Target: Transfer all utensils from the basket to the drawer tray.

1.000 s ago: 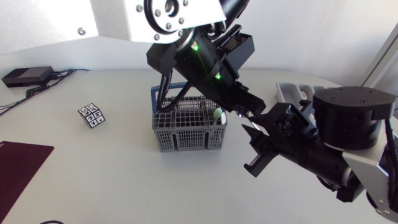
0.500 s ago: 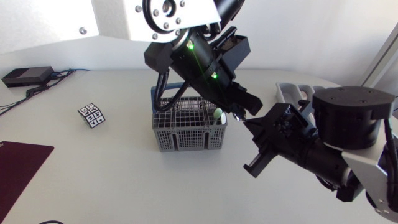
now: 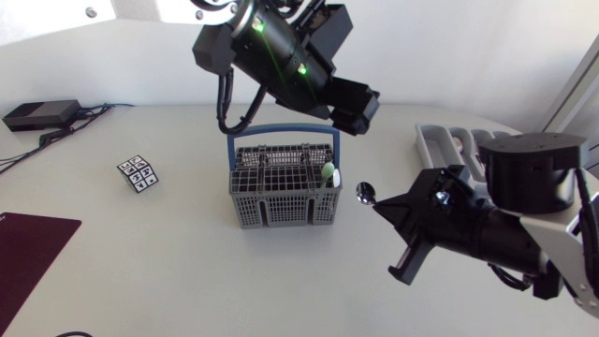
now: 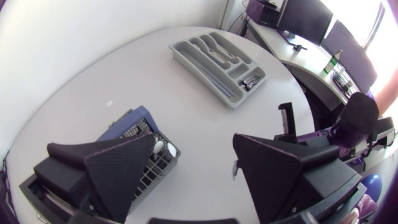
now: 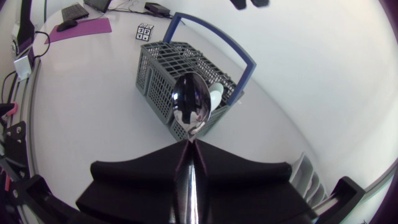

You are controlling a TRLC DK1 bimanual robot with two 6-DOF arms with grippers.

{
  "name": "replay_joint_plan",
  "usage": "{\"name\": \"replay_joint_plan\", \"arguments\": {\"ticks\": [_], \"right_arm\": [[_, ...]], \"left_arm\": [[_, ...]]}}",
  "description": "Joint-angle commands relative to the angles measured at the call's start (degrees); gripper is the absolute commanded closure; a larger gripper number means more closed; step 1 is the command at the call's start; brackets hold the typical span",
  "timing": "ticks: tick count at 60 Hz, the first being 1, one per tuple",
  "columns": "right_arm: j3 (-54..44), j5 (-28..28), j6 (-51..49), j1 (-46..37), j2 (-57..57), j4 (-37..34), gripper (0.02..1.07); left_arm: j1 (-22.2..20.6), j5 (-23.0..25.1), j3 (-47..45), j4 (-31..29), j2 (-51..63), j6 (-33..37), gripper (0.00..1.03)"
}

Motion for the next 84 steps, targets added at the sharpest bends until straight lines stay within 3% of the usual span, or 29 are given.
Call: {"name": "replay_joint_plan", "arguments": {"ticks": [1, 7, 13, 35, 48, 58, 72, 84], "right_arm": [[0.76, -5.71, -4.46, -6.84, -1.32, -3.29, 1.01], [2.61, -14.85, -10.18, -16.16, -1.58, -8.38, 1.01], [4.28, -20.56, -17.47, -24.77, -0.35, -12.08, 1.01], [11.57, -30.23, -47.18, -49.12, 15.38, -22.01, 1.01], [21.33, -29.53, -62.65, -59.84, 29.27, -26.58, 1.01], [28.10, -27.33, -69.24, -64.68, 38.85, -26.93, 1.01], [33.10, -23.20, -73.55, -67.31, 47.81, -24.64, 1.01], [32.40, -19.68, -74.87, -67.66, 51.50, -18.49, 1.01]], "left_arm": [[1.81, 0.56, 1.13, 0.15, -1.00, -0.32, 0.06], [2.16, 0.65, -0.71, 0.15, -0.64, 0.03, 0.06], [1.90, 0.74, -2.03, 0.15, -0.12, 0.56, 0.06], [1.90, 2.67, -5.55, 0.85, 2.34, 0.74, 0.06], [2.16, 4.70, -7.22, 1.82, 3.22, 0.30, 0.06], [2.51, 5.93, -7.92, 2.52, 4.36, -0.14, 0.06], [2.86, 6.28, -8.80, 4.10, 5.16, -1.28, 0.08], [2.95, 6.37, -9.15, 5.07, 5.77, -1.55, 0.09]]}}
